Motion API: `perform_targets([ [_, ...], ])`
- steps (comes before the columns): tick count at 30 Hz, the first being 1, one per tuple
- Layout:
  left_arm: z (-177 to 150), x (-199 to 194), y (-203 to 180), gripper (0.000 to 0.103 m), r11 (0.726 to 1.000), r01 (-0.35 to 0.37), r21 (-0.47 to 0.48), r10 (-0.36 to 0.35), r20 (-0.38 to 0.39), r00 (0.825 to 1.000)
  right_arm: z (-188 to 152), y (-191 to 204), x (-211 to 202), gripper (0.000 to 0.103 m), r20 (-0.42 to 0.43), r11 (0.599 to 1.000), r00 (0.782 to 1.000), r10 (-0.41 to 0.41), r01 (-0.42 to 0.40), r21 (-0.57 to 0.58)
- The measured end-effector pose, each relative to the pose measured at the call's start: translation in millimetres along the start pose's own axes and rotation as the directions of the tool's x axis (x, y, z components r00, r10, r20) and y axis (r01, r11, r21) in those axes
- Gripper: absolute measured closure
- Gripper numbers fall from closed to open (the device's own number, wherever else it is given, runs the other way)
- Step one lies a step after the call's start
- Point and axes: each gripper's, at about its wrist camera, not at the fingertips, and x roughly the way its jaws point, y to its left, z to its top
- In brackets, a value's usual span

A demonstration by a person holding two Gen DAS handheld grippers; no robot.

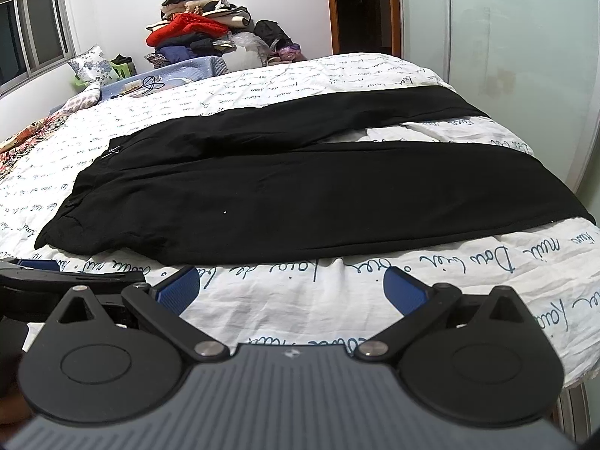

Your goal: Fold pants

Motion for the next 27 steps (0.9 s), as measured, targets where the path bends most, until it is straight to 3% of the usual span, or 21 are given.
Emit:
perform_targets([
  [27,-2.4,2.8,0.2,0.006,1.000,-0.011,0.003,0.011,-0.007,1.000,-0.5,1.8,0.8,0.000,-0.005,1.000,1.000,0.002,-0.002,0.005],
])
